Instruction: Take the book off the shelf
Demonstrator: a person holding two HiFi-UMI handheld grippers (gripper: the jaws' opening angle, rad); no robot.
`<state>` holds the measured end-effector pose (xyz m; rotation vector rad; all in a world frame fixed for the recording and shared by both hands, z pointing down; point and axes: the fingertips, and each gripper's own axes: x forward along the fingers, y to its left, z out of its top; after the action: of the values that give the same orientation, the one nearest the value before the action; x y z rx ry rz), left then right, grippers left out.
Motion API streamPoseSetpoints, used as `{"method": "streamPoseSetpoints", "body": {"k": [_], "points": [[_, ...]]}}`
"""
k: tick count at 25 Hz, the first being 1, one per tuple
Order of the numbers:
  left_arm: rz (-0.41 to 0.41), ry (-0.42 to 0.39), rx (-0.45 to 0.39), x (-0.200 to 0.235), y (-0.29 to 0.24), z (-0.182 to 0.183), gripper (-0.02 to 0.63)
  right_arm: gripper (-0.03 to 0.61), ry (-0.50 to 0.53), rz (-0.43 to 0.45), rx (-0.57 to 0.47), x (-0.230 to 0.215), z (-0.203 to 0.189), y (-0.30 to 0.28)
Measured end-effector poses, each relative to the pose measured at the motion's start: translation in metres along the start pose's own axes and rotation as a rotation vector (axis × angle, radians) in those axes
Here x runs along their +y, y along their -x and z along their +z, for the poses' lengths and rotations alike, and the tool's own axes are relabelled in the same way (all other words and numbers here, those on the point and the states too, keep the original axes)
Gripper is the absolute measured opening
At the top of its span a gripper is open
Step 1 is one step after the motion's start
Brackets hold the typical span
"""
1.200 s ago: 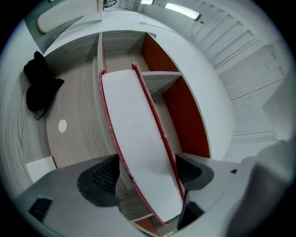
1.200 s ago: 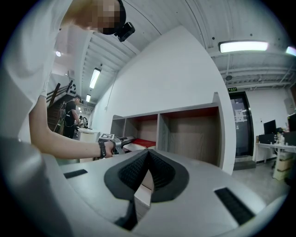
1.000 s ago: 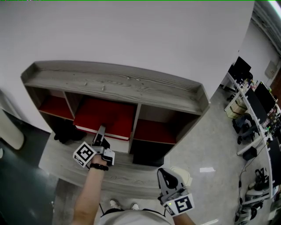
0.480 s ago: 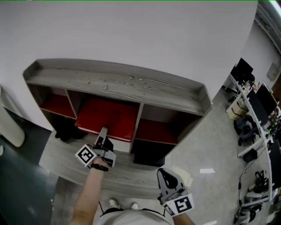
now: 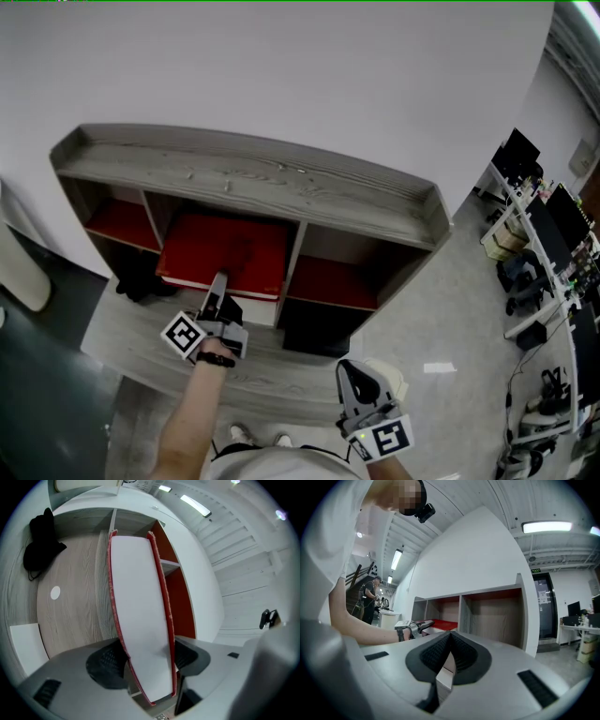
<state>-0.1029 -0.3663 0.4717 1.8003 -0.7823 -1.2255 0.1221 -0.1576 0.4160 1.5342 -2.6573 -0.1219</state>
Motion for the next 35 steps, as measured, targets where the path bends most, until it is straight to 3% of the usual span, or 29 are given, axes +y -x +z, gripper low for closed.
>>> {"method": "streamPoseSetpoints", "body": {"k": [9, 19, 35], "points": [[-0.021, -0.047, 0.001, -0.013, 0.009, 0.005, 0.268, 0.023, -0.007, 0.009, -0.007, 0.001, 0.0, 0.0], [-0.054, -0.014, -0.046, -0.021, 0.022, 0.011, 0.262, 0.023, -0.01, 0.027, -0.018, 0.005, 0.0, 0.0], [-0.062, -0.301, -0.031, -0.074, 0.055, 0.017, 0.256, 0.023, -0.027, 0.093, -0.052, 0.014, 0.003, 0.004]]}}
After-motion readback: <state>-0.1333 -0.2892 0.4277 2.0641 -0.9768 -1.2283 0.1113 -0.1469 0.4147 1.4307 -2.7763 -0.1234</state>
